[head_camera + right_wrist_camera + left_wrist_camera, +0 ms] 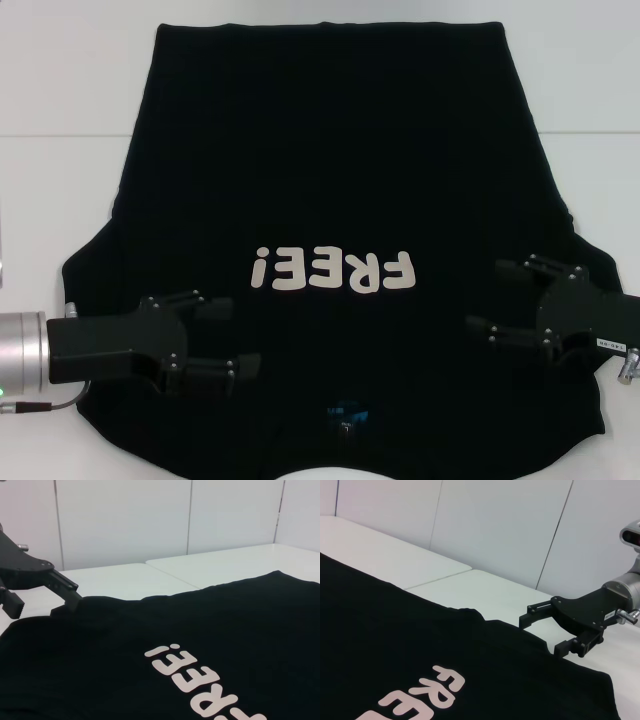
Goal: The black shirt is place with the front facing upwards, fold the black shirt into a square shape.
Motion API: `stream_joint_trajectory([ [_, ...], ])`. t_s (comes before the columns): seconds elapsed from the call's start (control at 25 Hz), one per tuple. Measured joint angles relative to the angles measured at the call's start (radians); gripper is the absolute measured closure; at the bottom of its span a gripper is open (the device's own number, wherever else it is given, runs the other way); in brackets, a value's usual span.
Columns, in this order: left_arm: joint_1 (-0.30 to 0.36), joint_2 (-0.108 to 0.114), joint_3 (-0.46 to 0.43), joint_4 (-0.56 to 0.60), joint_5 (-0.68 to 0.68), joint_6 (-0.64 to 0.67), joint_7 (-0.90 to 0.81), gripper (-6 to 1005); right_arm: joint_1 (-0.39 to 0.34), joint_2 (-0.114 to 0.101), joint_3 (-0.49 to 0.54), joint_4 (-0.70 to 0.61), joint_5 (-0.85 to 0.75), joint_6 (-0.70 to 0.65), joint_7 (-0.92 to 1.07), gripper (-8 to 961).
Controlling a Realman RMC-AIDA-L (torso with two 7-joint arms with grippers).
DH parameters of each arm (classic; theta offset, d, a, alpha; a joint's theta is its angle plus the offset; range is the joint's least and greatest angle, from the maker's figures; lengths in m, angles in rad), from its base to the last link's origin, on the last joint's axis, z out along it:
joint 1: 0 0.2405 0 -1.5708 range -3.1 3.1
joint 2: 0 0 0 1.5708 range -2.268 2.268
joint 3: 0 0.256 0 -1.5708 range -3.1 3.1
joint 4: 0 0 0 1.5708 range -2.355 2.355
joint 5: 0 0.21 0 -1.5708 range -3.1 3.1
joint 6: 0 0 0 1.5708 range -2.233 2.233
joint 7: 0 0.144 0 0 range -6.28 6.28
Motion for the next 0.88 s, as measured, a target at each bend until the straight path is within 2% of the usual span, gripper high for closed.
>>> stream_joint_trajectory([
  [0.44, -0.001, 0.0, -0.002, 0.0, -0.007, 0.001, 0.0, 63, 0.004, 0.001, 0.0, 0.002, 0.001, 0.0, 0.0, 55],
  [0.56, -0.013, 0.006, -0.057, 0.0, -0.008, 0.051, -0.109, 63, 0.004, 0.001, 0.006, 0.002, 0.004, 0.0, 0.003, 55],
  [0.64, -0.031, 0.023, -0.098, -0.006, -0.008, 0.105, -0.239, 63, 0.004, 0.001, 0.008, 0.0, 0.007, 0.0, 0.015, 55],
  [0.76, -0.06, 0.067, -0.172, -0.032, -0.008, 0.193, -0.458, 63, 0.009, 0.001, 0.009, -0.002, 0.008, 0.001, 0.049, 55],
  [0.88, -0.065, 0.109, -0.22, -0.031, -0.002, 0.207, -0.665, 63, 0.011, 0.001, 0.006, -0.004, 0.008, 0.0, 0.068, 55],
])
